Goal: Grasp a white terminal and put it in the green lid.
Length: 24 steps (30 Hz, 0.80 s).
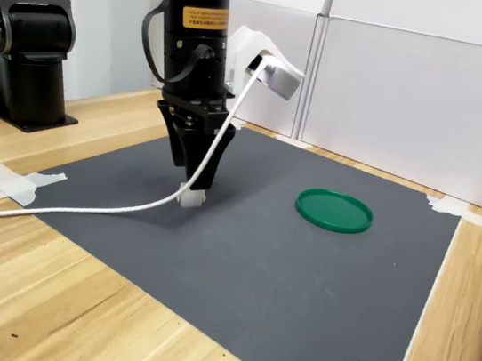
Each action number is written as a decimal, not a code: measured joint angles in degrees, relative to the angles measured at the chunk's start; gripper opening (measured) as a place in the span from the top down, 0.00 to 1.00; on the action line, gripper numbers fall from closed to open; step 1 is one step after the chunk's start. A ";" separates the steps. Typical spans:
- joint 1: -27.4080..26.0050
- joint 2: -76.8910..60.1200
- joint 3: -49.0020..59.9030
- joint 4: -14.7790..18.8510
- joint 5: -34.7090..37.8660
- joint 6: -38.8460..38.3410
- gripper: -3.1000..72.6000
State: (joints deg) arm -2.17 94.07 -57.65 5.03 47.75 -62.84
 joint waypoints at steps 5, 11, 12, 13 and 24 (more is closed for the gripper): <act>0.00 1.16 0.55 -0.06 -1.08 -0.05 0.14; 0.00 2.56 0.74 -0.80 -2.58 -0.05 0.14; 0.00 2.70 0.74 -0.85 -2.69 -0.05 0.15; 0.00 2.91 0.74 -0.85 -2.74 -0.05 0.15; 0.00 3.97 0.74 -0.89 -3.08 0.73 0.48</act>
State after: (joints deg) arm -2.17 98.04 -56.91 4.14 44.67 -62.10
